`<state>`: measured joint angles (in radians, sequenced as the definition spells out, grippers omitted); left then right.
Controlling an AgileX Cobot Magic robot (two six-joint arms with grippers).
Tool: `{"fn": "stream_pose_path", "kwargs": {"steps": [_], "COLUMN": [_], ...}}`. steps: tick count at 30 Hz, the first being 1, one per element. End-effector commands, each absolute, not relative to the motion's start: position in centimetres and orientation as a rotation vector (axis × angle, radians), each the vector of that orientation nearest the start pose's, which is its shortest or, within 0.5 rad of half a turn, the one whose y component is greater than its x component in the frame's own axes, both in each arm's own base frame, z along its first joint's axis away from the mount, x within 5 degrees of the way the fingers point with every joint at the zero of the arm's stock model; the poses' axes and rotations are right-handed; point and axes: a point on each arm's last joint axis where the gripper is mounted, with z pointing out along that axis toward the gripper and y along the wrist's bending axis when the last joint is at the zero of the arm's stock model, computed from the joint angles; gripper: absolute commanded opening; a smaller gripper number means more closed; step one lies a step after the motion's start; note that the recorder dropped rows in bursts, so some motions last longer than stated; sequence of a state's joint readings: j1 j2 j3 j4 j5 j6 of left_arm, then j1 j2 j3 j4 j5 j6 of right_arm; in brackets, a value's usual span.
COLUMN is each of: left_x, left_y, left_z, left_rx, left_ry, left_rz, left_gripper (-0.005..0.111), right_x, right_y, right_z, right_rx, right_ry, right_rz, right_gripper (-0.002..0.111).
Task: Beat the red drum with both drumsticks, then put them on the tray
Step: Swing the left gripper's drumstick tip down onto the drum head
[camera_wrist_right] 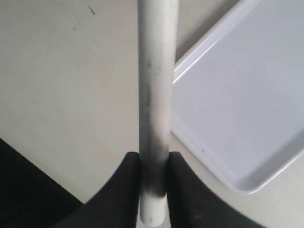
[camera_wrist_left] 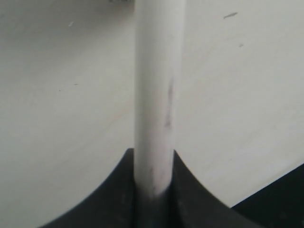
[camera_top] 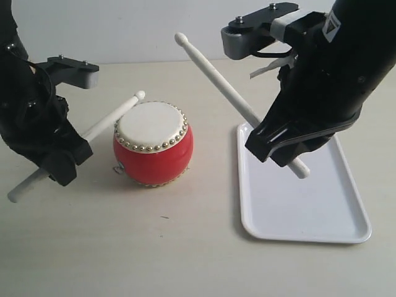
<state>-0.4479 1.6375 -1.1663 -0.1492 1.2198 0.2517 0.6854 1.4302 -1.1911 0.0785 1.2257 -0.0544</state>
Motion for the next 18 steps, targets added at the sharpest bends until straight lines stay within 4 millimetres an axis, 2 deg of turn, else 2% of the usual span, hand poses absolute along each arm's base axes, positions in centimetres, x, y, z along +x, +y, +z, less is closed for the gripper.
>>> {"fn": "stream_pose_path", "kwargs": {"steps": [1,4,6,9,13,15,18], "left_x": [26.0,26.3,26.8,27.2,26.1,25.3,24.3], "left_y": [-13.9,-14.1,-14.4,-14.7,-13.9,-13.1,-12.5], "left_z": [20.3,18.6,19.0,22.0,26.4,27.4,27.7], "left_rx": [1.065,1.086,1.088,1.055,1.0,0.957,0.955], "left_ry": [3.139,3.193,3.167,3.059,2.921,2.903,2.894], "left_rz": [-0.182,-0.185,-0.195,-0.23,-0.24,-0.241,-0.233], "left_gripper": [0.0,0.0,0.0,0.0,0.0,0.0,0.0], "right_x": [20.2,20.2,20.2,20.1,20.0,20.4,21.0], "right_y": [17.4,17.4,17.4,17.5,18.7,19.3,19.9], "right_z": [30.5,30.5,30.5,30.5,29.6,28.6,27.2], "right_rx": [-1.04,-1.028,-1.025,-1.021,-1.069,-1.088,-1.107], "right_ry": [2.777,2.782,2.783,2.785,2.825,2.861,2.904], "right_rz": [0.204,0.205,0.205,0.222,0.372,0.392,0.376], "right_gripper": [0.0,0.0,0.0,0.0,0.0,0.0,0.0]}}
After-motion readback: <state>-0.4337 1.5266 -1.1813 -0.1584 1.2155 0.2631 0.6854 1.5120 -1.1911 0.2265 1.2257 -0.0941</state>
